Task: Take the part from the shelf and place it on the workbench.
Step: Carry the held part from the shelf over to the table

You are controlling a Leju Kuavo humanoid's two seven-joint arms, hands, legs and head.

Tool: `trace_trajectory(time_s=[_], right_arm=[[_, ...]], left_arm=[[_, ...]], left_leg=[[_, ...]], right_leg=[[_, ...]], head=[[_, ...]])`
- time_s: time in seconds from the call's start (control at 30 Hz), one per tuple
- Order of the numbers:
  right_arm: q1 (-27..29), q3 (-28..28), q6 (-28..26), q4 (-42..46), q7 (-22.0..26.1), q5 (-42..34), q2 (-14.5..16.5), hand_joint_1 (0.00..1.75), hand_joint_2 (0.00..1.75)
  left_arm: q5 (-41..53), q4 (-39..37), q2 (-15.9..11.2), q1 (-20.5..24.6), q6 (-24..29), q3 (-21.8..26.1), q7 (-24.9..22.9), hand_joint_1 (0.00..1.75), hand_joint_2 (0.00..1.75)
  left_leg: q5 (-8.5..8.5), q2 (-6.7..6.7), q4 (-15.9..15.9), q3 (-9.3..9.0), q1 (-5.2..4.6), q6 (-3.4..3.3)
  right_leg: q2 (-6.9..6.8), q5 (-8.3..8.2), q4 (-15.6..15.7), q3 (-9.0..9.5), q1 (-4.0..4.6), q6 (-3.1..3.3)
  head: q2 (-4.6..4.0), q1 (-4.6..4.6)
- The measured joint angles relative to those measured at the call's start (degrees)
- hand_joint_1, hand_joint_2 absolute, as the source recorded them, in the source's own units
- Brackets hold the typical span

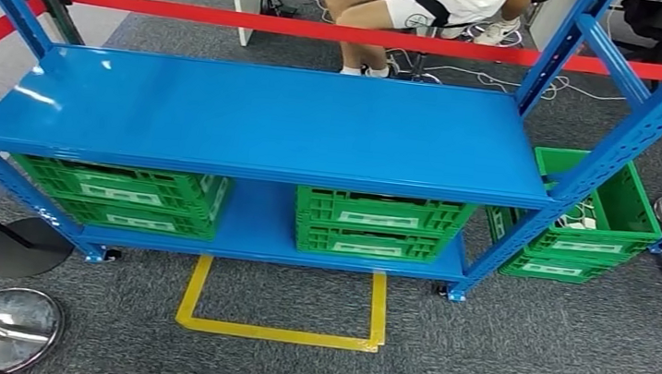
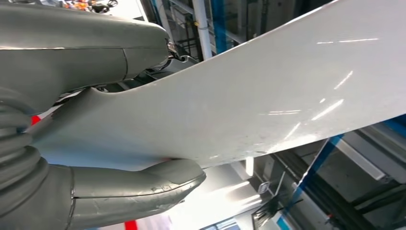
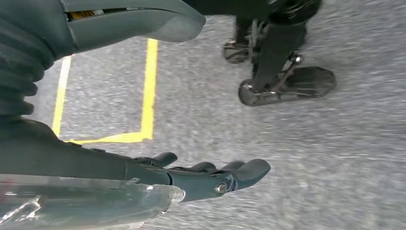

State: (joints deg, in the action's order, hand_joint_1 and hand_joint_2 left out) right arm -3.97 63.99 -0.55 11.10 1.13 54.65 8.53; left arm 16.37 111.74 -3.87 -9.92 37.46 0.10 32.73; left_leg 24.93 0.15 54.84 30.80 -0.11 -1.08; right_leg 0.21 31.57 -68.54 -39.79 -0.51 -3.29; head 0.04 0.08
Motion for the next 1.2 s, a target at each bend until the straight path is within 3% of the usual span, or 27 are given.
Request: trace_trajectory(time_s=[0.03, 0.07, 0.1, 0.13, 0.2, 0.23, 0.3, 0.37, 0.4, 0.43, 0.5, 0.53, 0.57, 0.6, 0.63, 0.7, 0.77, 0.8, 0.87, 0.9, 0.97, 1.03, 1.07, 1.1, 1.13, 1.17, 1.2], right_arm=[[0.03, 0.21, 0.06, 0.0, -0.42, -0.13, 0.02, 0.0, 1.75], [0.06, 0.42, 0.22, 0.0, -0.73, -0.28, 0.02, 0.0, 1.75], [0.09, 0.6, 0.49, 0.0, -0.97, -0.42, 0.02, 0.0, 1.75], [0.1, 0.73, 0.77, 0.0, -1.09, -0.5, 0.02, 0.0, 1.75], [0.04, 0.89, 1.14, 0.01, -1.04, -0.49, 0.02, 0.0, 1.75], [-0.01, 0.95, 1.18, 0.01, -0.86, -0.47, 0.03, 0.0, 1.75], [0.01, 1.04, 1.18, 0.02, -0.36, -0.48, 0.04, 0.0, 1.75], [0.15, 1.1, 1.25, 0.02, -0.01, -0.48, 0.07, 0.0, 1.75], [0.17, 1.13, 1.3, 0.02, 0.07, -0.48, 0.08, 0.0, 1.75], [0.17, 1.16, 1.35, 0.03, 0.13, -0.48, 0.08, 0.0, 1.75], [0.13, 1.27, 1.41, 0.06, 0.24, -0.49, 0.06, 0.0, 1.75], [0.14, 1.36, 1.43, 0.07, 0.39, -0.5, 0.06, 0.0, 1.75], [0.14, 1.43, 1.49, 0.08, 0.61, -0.49, 0.06, 0.0, 1.75], [0.14, 1.49, 1.59, 0.08, 0.89, -0.48, 0.06, 0.0, 1.75], [0.14, 1.52, 1.71, 0.08, 1.16, -0.43, 0.06, 0.0, 1.75], [0.1, 1.54, 1.97, 0.11, 1.53, -0.3, -0.01, 0.0, 1.75], [0.07, 1.54, 2.26, 0.17, 1.73, -0.17, -0.16, 0.0, 1.75], [0.1, 1.54, 2.4, 0.2, 1.87, -0.13, -0.24, 0.0, 1.75], [0.3, 1.56, 2.64, 0.2, 2.32, 0.0, -0.29, 0.0, 1.75], [0.45, 1.57, 2.71, 0.2, 2.56, 0.09, -0.31, 0.0, 1.75], [0.59, 1.58, 2.79, 0.2, 2.94, 0.26, -0.33, 0.0, 1.75], [0.52, 1.58, 2.75, 0.21, 3.18, 0.37, -0.4, 0.0, 1.75], [0.47, 1.58, 2.74, 0.21, 3.24, 0.39, -0.45, 0.0, 1.75], [0.44, 1.58, 2.73, 0.21, 3.27, 0.41, -0.48, 0.0, 1.75], [0.41, 1.58, 2.73, 0.21, 3.29, 0.41, -0.48, 0.0, 1.75], [0.36, 1.58, 2.73, 0.22, 3.31, 0.41, -0.49, 0.0, 1.75], [0.24, 1.58, 2.73, 0.24, 3.34, 0.42, -0.49, 0.0, 1.75]], left_arm=[[0.03, -0.12, 0.0, -0.18, -0.04, -0.03, 0.01, 1.75, 1.75], [0.05, -0.25, 0.0, -0.36, -0.1, -0.05, 0.01, 1.75, 1.75], [0.07, -0.36, 0.0, -0.55, -0.17, -0.05, 0.02, 1.75, 1.75], [0.09, -0.45, 0.0, -0.71, -0.27, -0.05, 0.05, 1.75, 1.75], [0.03, -0.52, 0.06, -0.95, -0.57, -0.05, 0.31, 1.75, 1.75], [-0.05, -0.54, 0.11, -1.02, -0.75, -0.04, 0.52, 1.75, 1.75], [-0.29, -0.6, 0.31, -1.07, -1.1, -0.04, 1.0, 1.75, 1.75], [-0.49, -0.67, 0.46, -1.11, -1.33, -0.04, 1.25, 1.75, 1.75], [-0.54, -0.7, 0.51, -1.12, -1.38, -0.04, 1.3, 1.75, 1.75], [-0.58, -0.74, 0.53, -1.12, -1.4, -0.03, 1.33, 1.75, 1.75], [-0.67, -0.88, 0.6, -1.1, -1.47, -0.03, 1.38, 1.75, 1.75], [-0.7, -0.97, 0.62, -1.11, -1.56, -0.03, 1.4, 1.75, 1.75], [-0.74, -1.08, 0.66, -1.11, -1.66, -0.03, 1.42, 1.75, 1.75], [-0.76, -1.18, 0.71, -1.11, -1.76, -0.04, 1.46, 1.75, 1.75], [-0.8, -1.27, 0.76, -1.1, -1.84, -0.04, 1.53, 1.75, 1.75], [-0.86, -1.39, 0.93, -1.02, -1.9, -0.07, 1.74, 1.75, 1.75], [-0.9, -1.49, 1.12, -0.91, -1.91, -0.1, 1.96, 1.75, 1.75], [-0.9, -1.56, 1.22, -0.9, -1.9, -0.1, 2.03, 1.75, 1.75], [-0.91, -1.71, 1.44, -1.0, -1.85, -0.1, 2.13, 1.75, 1.75], [-0.92, -1.77, 1.57, -1.06, -1.84, -0.1, 2.17, 1.75, 1.75], [-0.96, -1.8, 1.82, -1.12, -1.82, -0.09, 2.26, 1.75, 1.75], [-0.98, -1.84, 2.0, -1.18, -1.81, -0.07, 2.28, 1.75, 1.75], [-0.99, -1.87, 2.1, -1.19, -1.81, -0.07, 2.28, 1.75, 1.75], [-1.01, -1.91, 2.19, -1.22, -1.81, -0.07, 2.28, 1.75, 1.75], [-1.03, -1.93, 2.24, -1.23, -1.81, -0.08, 2.28, 1.75, 1.75], [-1.05, -1.95, 2.27, -1.25, -1.81, -0.08, 2.28, 1.75, 1.75], [-1.07, -1.95, 2.28, -1.27, -1.8, -0.08, 2.28, 1.75, 1.75]], left_leg=[[-0.62, 0.0, 0.03, 0.79, -0.1, -0.07], [-1.25, 0.0, 0.07, 1.62, -0.2, -0.1], [-1.87, 0.0, 0.1, 2.44, -0.3, -0.09], [-2.45, -0.02, 0.13, 3.19, -0.39, -0.04], [-3.54, -0.03, 0.18, 4.37, -0.53, 0.2], [-4.08, 0.0, 0.18, 4.76, -0.55, 0.42], [-5.26, 0.1, -0.05, 5.18, -0.43, 0.97], [-5.76, 0.04, -0.48, 5.54, -0.36, 1.63], [-4.71, -0.04, 0.08, 5.88, -0.37, 2.0], [-2.65, -0.12, 1.74, 6.44, -0.33, 2.36], [3.06, -0.17, 8.83, 8.19, 0.1, 3.01], [5.0, -0.17, 12.71, 8.95, 0.35, 3.31], [5.71, -0.17, 15.42, 9.17, 0.57, 3.59], [5.14, -0.16, 16.13, 8.51, 0.77, 3.86], [3.76, -0.16, 14.77, 6.86, 0.98, 4.14], [1.65, -0.2, 7.79, 1.54, 1.37, 4.71], [2.08, -0.44, 1.86, -2.1, 1.39, 4.52], [2.57, -0.56, 0.78, -2.44, 1.23, 4.16], [2.18, -0.55, 0.67, -1.52, 1.09, 2.93], [1.69, -0.47, 0.73, -0.97, 1.07, 2.23], [0.49, -0.29, 0.65, 0.28, 1.02, 1.06], [-0.89, -0.23, 0.67, 1.91, 0.77, 0.6], [-1.63, -0.21, 0.7, 2.84, 0.65, 0.55], [-2.39, -0.21, 0.73, 3.79, 0.57, 0.57], [-3.14, -0.21, 0.75, 4.72, 0.52, 0.66], [-3.88, -0.23, 0.79, 5.58, 0.5, 0.79], [-4.59, -0.24, 0.84, 6.29, 0.47, 1.02]], right_leg=[[0.0, 1.46, -3.38, -0.58, 0.02, -0.06], [0.0, 1.61, -5.36, -0.46, 0.06, -0.03], [0.01, 0.54, -5.39, 0.6, 0.13, 0.11], [0.01, -1.2, -3.25, 2.75, 0.24, 0.36], [-0.01, -3.08, 5.18, 9.02, 0.59, 1.17], [-0.01, -2.83, 9.36, 11.76, 0.77, 1.46], [0.06, -2.12, 13.59, 14.12, 1.1, 1.78], [0.0, -3.16, 14.31, 13.47, 0.98, 2.18], [-0.11, -3.83, 14.58, 13.06, 0.79, 2.61], [-0.23, -4.5, 14.82, 12.59, 0.57, 2.99], [-0.37, -5.61, 14.75, 11.5, 0.41, 3.43], [-0.42, -6.08, 14.59, 10.79, 0.35, 3.36], [-0.46, -6.51, 14.32, 9.97, 0.24, 3.21], [-0.48, -6.86, 13.91, 9.08, 0.07, 3.0], [-0.49, -7.15, 13.4, 8.19, -0.15, 2.73], [-0.43, -7.6, 12.2, 6.52, -0.48, 2.08], [-0.34, -8.18, 11.26, 5.24, -0.5, 1.28], [-0.31, -8.59, 11.07, 4.79, -0.49, 0.85], [-0.26, -9.16, 10.94, 4.19, -0.69, 0.02], [-0.27, -8.25, 10.39, 3.72, -0.81, -0.27], [-0.29, -3.44, 6.03, 2.16, -0.88, -0.59], [-0.3, 1.83, -1.63, 0.44, -0.75, -0.7], [-0.29, 2.72, -4.62, 0.24, -0.67, -0.67], [-0.29, 2.18, -5.94, 0.85, -0.58, -0.58], [-0.29, 0.57, -5.35, 2.38, -0.5, -0.42], [-0.28, -1.17, -2.87, 4.88, -0.43, -0.23], [-0.23, -1.85, 1.18, 8.22, -0.36, -0.03]], head=[[0.0, 0.01], [0.0, 0.01], [0.0, 0.0], [0.0, -0.01], [0.0, -0.03], [0.0, -0.05], [0.0, -0.06], [0.0, 0.01], [0.0, -0.01], [0.0, -0.07], [0.0, -0.18], [0.0, -0.22], [0.0, -0.2], [0.0, -0.21], [0.0, -0.22], [0.0, -0.3], [0.0, -0.36], [0.0, -0.37], [0.0, -0.33], [0.0, -0.27], [0.0, -0.08], [0.0, 0.07], [0.0, 0.09], [0.0, 0.08], [0.0, 0.08], [0.0, 0.08], [0.0, 0.08]])
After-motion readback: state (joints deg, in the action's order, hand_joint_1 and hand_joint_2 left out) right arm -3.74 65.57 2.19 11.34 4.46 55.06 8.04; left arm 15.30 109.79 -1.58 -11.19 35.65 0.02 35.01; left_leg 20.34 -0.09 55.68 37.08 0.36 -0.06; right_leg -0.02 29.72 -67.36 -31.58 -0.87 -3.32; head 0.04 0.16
